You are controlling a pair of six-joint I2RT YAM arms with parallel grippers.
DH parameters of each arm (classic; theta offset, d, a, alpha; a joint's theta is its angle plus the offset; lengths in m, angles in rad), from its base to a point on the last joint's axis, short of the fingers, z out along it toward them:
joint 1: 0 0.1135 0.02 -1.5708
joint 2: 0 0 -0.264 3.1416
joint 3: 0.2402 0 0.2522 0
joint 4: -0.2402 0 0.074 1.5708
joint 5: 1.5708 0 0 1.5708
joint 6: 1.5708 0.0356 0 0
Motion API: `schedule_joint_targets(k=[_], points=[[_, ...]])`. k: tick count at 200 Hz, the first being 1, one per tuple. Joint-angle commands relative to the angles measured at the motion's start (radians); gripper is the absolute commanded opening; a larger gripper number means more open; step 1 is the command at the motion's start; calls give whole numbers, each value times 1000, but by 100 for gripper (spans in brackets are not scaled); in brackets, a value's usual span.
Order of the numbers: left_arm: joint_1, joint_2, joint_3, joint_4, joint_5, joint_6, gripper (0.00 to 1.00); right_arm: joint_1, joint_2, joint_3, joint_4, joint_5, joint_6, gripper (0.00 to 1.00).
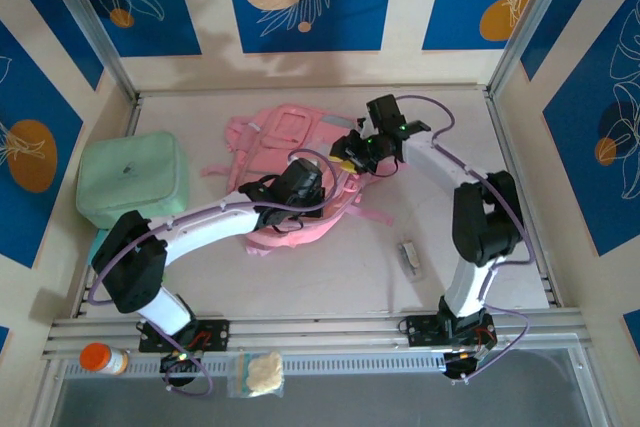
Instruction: Pack books, pencil case, and school supplies into a backpack
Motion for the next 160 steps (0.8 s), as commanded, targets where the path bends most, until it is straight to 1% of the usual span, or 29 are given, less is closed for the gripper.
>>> schedule_joint_targets(k=[1,12,22,47,63,74,81,101,119,142,160], points=[[2,-9,-4,44,55,19,0,29,-54,-96,62,-51,78,44],[2,-4,-1,45,63,23,0,43,-59,-143,141,-66,127,44],[2,-1,-1,41,63,23,0,62,-47,-144,174,-78,151,45],[2,-2,-1,44,68,26,0,110,8,-82,145,-51,136,41],[2,-4,2,42,75,40,0,116,26,-60,135,-31,118,38],[3,-5,2,31,73,45,0,113,34,-46,122,-23,101,33],[2,-9,1,25,74,48,0,110,39,-37,111,-22,85,26],[2,-24,-12,20,80,65,0,90,45,-14,61,-13,41,9],[9,-45,-28,-17,70,89,0,60,33,-4,20,-14,-9,0],[36,-85,-60,-124,35,131,0,3,13,23,-59,4,-98,0],[79,-129,-115,-152,47,174,0,-61,25,56,-108,-45,-158,0]])
